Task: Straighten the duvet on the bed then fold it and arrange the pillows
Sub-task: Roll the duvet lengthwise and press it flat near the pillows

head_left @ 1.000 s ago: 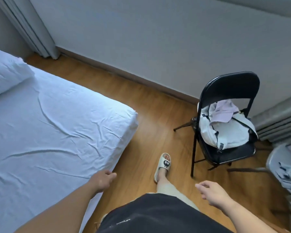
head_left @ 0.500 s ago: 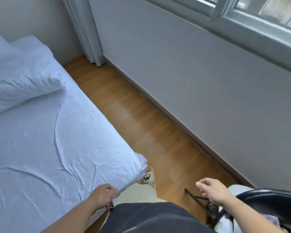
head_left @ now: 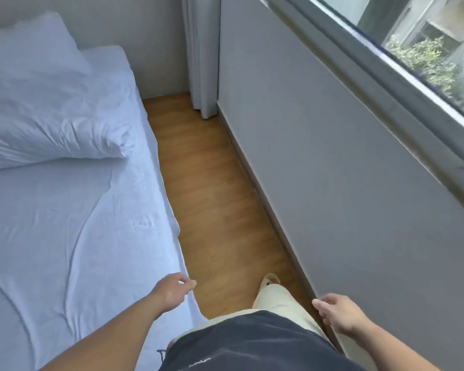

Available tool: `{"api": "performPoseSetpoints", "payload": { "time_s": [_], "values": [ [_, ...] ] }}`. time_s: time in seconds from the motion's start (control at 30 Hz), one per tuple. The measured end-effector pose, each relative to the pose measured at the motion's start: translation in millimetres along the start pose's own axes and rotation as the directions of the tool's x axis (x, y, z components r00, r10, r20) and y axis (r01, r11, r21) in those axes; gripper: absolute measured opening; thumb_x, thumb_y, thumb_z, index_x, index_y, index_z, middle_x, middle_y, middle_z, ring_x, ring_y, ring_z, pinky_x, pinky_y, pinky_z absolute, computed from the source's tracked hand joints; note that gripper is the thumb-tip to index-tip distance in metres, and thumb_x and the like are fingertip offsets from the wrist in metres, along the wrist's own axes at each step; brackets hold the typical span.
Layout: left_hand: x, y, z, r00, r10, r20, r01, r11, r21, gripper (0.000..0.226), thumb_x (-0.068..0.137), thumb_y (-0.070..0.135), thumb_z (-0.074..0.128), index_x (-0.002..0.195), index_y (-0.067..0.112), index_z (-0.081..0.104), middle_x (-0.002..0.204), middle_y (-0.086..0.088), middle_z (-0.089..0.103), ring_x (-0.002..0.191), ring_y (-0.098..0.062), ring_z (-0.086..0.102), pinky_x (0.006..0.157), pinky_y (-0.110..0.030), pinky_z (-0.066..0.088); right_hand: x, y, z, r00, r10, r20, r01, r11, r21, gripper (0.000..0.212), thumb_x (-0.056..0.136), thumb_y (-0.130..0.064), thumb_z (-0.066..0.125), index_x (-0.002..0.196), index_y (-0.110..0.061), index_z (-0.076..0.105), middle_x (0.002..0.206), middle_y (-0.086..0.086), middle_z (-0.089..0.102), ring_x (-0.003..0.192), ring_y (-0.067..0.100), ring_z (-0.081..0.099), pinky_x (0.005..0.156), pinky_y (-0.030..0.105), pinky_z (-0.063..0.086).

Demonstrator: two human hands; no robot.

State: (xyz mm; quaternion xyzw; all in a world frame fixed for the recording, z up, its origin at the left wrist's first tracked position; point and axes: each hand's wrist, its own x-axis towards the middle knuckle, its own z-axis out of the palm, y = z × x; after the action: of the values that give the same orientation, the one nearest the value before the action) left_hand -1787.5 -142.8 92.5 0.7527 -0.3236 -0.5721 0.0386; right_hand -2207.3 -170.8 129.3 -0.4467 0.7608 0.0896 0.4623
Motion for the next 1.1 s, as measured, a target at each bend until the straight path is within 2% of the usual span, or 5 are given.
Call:
{"api": "performPoseSetpoints", "payload": {
  "time_s": [0.1, 0.5, 0.73, 0.9, 1.1],
  "values": [
    [25, 33, -18, 0.997, -0.053, -0.057, 0.05, 0.997, -0.057, 0.023, 0.093, 0.045, 0.056, 0.1, 0.025, 0.066, 0.108, 0.001, 0.065, 0.099, -0.019, 0.065, 0.078, -0.03, 0.05, 58, -62, -41, 0.997, -0.057, 0.059, 0.062, 0.995, -0.073, 0.028, 0.093, -0.037, 0.065, 0.076, -0.014, 0.065, 0.06, -0.006, 0.062, 0.052, 0.011, 0.057, 0.053, 0.02, 0.043],
    [73, 132, -59, 0.904, -0.38, -0.194, 0.314, 0.9, -0.301, 0.025, 0.098, 0.039, 0.05, 0.105, 0.022, 0.066, 0.108, 0.004, 0.063, 0.092, -0.015, 0.06, 0.073, -0.024, 0.051, 258, -343, -156, 0.929, -0.226, 0.293, 0.324, 0.878, -0.351, 0.032, 0.094, -0.044, 0.063, 0.089, -0.014, 0.071, 0.081, 0.001, 0.071, 0.081, 0.023, 0.07, 0.062, 0.025, 0.045],
    [130, 168, -114, 0.867, -0.459, -0.193, 0.333, 0.823, -0.46, 0.026, 0.099, 0.04, 0.048, 0.107, 0.021, 0.066, 0.111, 0.005, 0.064, 0.097, -0.012, 0.058, 0.081, -0.021, 0.047, 298, -518, -129, 0.834, -0.314, 0.454, 0.523, 0.713, -0.466, 0.029, 0.094, -0.041, 0.064, 0.092, -0.013, 0.072, 0.068, -0.003, 0.068, 0.061, 0.013, 0.062, 0.061, 0.028, 0.046],
    [184, 179, -197, 0.874, -0.472, -0.119, 0.324, 0.746, -0.581, 0.037, 0.096, 0.051, 0.048, 0.099, 0.019, 0.065, 0.099, 0.002, 0.065, 0.09, -0.016, 0.061, 0.073, -0.027, 0.049, 324, -634, -104, 0.823, -0.304, 0.48, 0.548, 0.646, -0.531, 0.028, 0.095, -0.047, 0.061, 0.1, -0.02, 0.069, 0.084, -0.005, 0.073, 0.076, 0.012, 0.069, 0.072, 0.027, 0.055],
    [230, 173, -320, 0.833, -0.527, -0.169, 0.303, 0.69, -0.657, 0.032, 0.094, 0.05, 0.057, 0.111, 0.023, 0.063, 0.115, 0.0, 0.064, 0.104, -0.02, 0.063, 0.094, -0.036, 0.054, 353, -777, -78, 0.791, -0.341, 0.507, 0.606, 0.543, -0.581, 0.028, 0.093, -0.047, 0.065, 0.107, -0.022, 0.068, 0.1, -0.005, 0.073, 0.087, 0.013, 0.072, 0.081, 0.033, 0.062]
  ]
}}
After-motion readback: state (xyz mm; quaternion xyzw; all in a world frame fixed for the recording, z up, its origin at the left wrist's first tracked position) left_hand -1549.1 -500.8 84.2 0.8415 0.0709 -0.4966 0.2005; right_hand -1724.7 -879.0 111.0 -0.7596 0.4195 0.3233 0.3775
